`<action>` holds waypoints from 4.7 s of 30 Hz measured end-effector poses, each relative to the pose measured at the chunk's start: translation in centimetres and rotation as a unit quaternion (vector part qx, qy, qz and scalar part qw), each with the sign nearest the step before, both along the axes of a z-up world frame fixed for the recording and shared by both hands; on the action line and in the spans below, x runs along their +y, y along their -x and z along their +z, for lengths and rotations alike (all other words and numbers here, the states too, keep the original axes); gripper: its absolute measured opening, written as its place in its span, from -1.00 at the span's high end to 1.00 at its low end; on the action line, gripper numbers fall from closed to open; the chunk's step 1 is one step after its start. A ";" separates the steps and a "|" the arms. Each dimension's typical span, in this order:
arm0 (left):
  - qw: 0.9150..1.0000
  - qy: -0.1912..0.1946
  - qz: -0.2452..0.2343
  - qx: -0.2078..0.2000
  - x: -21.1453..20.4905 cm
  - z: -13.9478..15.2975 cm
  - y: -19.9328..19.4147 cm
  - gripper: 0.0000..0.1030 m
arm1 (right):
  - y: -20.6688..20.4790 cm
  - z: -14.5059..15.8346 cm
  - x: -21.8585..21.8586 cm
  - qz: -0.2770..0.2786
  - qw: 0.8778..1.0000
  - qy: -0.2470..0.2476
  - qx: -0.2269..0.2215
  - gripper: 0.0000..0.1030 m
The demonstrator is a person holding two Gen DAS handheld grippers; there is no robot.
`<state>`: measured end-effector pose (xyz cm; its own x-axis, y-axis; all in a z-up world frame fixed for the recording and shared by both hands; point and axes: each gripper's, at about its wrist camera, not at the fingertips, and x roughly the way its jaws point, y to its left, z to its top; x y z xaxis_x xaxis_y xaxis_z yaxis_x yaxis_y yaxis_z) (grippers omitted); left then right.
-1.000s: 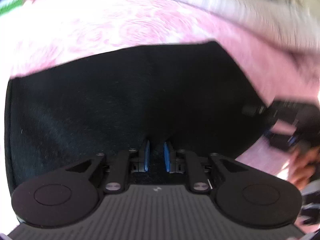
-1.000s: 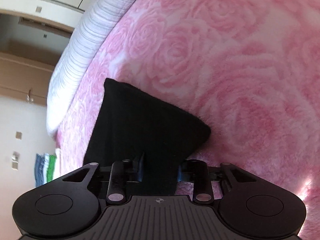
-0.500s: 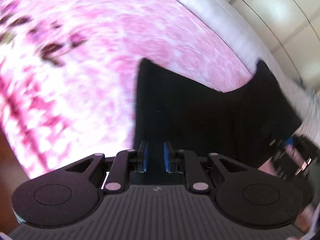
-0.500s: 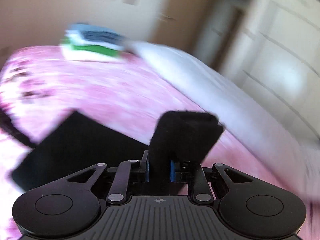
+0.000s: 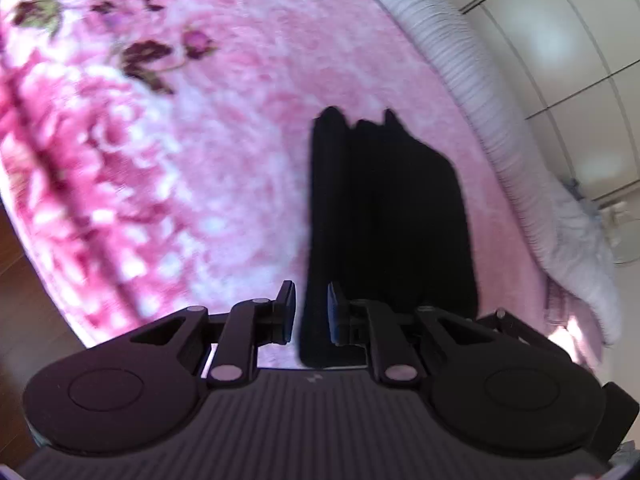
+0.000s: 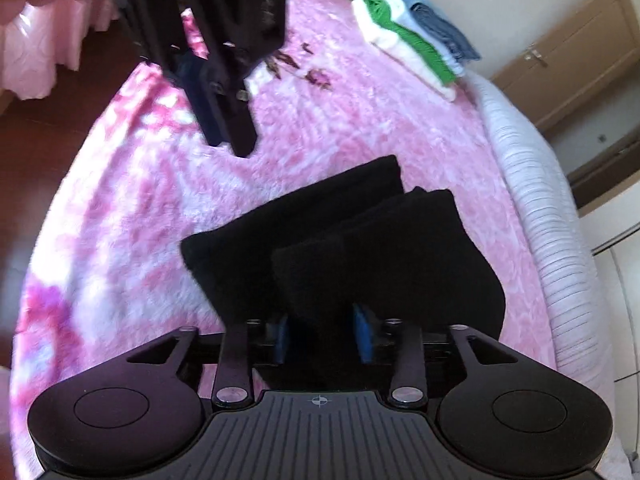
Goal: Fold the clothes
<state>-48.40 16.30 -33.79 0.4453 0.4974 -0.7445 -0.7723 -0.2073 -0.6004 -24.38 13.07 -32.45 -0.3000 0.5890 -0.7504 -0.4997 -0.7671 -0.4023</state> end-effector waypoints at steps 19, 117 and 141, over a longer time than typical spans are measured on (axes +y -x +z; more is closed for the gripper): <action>0.988 0.053 0.041 -0.136 8.8 -4.9 -3.7 0.18 | -18.5 -1.6 19.4 -0.567 0.633 0.373 0.371 0.23; 0.981 -0.095 -0.024 0.165 14.0 -0.6 -2.5 0.94 | -4.7 -0.6 23.9 -0.276 0.903 0.242 0.224 0.31; 0.982 -0.120 -0.008 0.142 13.5 2.8 -2.5 1.00 | -3.2 -0.9 24.2 -0.262 0.917 0.225 0.201 0.31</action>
